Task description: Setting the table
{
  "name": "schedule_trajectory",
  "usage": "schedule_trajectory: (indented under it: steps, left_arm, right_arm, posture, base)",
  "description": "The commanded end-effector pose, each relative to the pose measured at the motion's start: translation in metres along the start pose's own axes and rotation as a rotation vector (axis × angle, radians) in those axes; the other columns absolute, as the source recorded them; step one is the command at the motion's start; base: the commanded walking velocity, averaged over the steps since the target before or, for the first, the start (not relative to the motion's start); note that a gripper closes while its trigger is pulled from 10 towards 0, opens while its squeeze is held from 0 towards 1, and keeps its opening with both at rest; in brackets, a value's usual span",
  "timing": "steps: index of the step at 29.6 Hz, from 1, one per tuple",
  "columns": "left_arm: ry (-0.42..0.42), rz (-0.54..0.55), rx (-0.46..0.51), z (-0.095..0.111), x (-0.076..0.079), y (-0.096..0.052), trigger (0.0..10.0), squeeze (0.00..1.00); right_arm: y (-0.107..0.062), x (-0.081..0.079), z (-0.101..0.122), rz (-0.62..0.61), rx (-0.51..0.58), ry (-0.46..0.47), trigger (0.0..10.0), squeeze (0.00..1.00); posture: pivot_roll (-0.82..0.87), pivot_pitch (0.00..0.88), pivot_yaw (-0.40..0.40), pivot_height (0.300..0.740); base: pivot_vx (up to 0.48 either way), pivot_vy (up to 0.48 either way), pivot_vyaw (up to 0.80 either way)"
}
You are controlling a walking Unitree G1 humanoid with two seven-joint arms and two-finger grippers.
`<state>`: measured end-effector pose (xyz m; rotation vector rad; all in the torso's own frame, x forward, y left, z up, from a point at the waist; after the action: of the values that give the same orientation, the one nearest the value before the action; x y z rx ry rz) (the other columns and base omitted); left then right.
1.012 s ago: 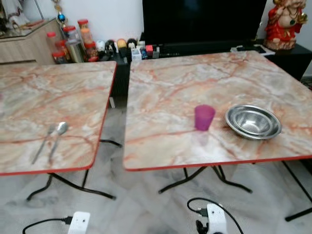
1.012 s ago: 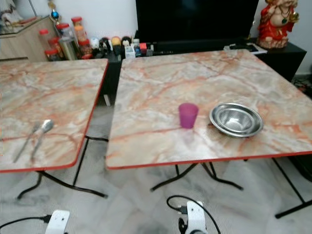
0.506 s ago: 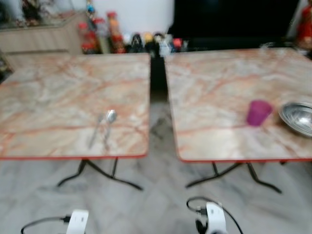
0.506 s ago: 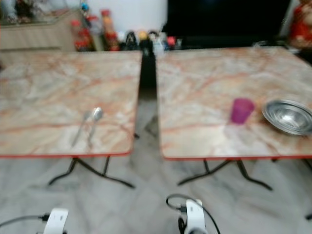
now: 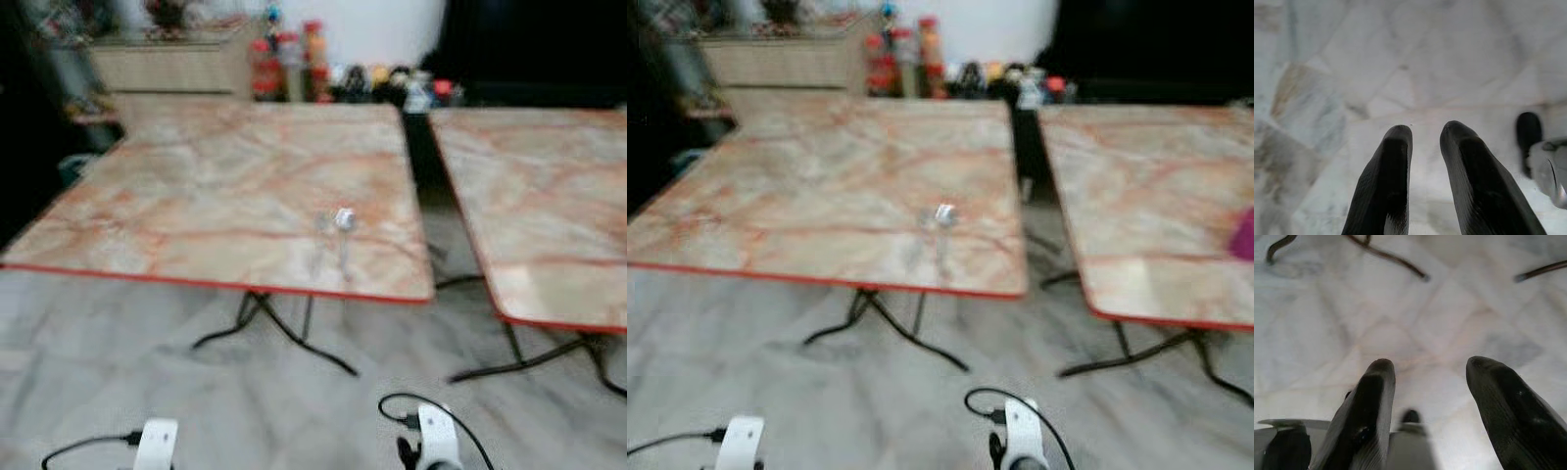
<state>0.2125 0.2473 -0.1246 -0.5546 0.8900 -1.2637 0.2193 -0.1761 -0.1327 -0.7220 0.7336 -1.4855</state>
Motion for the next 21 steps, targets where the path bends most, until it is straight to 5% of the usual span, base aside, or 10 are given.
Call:
schedule_trajectory:
  steps: [1, 21]
  left_arm:
    - [-0.006, -0.006, -0.005, -0.001, 0.004, 0.0, 10.0, 0.0]
    - [-0.02, -0.036, 0.049, 0.009, 0.01, 0.0, 10.0, 0.0]
  right_arm:
    - [-0.002, 0.004, -0.008, -0.013, -0.021, 0.017, 10.0, 0.0]
    - [-0.002, 0.006, -0.008, -0.028, -0.01, 0.057, 10.0, 0.0]
  posture:
    - [-0.03, 0.0, 0.046, 0.74]
    - [-0.02, 0.0, 0.052, 0.74]
  base:
    - [0.0, 0.48, 0.0]
    - [0.0, 0.048, 0.0]
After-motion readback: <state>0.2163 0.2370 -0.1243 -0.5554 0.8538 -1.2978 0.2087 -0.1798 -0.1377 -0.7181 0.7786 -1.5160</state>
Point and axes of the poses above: a point about 5 cm out from each wrist's last joint towards the gripper, its own y axis pointing out of the wrist towards the gripper, its own z axis along the axis of the wrist's last joint, x = y × z, the point moved 6 cm from there along y, pointing out of the wrist towards the gripper, and after that the axes turned 1 degree about y, right-handed, at the moved point
